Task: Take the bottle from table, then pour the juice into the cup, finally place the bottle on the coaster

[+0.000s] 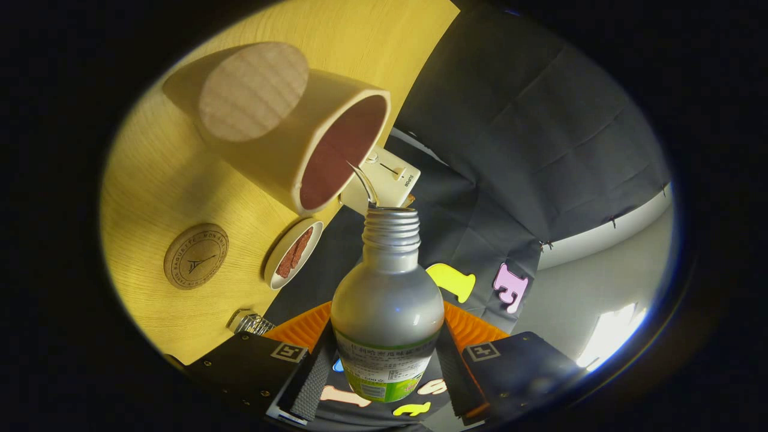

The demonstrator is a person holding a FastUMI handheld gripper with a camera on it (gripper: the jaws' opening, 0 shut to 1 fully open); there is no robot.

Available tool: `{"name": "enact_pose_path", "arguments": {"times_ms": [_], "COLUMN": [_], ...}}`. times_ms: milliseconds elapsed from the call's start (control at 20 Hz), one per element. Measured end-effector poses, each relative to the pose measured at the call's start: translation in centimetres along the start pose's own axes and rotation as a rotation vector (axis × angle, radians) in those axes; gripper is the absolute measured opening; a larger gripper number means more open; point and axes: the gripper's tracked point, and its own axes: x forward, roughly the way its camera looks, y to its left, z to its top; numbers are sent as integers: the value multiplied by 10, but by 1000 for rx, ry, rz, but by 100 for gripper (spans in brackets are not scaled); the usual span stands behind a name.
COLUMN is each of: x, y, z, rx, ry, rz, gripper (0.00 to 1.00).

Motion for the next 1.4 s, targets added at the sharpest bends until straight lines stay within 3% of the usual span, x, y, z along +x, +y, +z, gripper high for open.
{"name": "enact_pose_path", "arguments": {"times_ms": [650, 1150, 1400], "x": [-3, -8, -7], "y": [9, 18, 24], "z": [3, 14, 14], "rx": [1, 124, 256], "ry": [-4, -15, -2], "rz": [14, 64, 124], "gripper": [81, 81, 81]}}
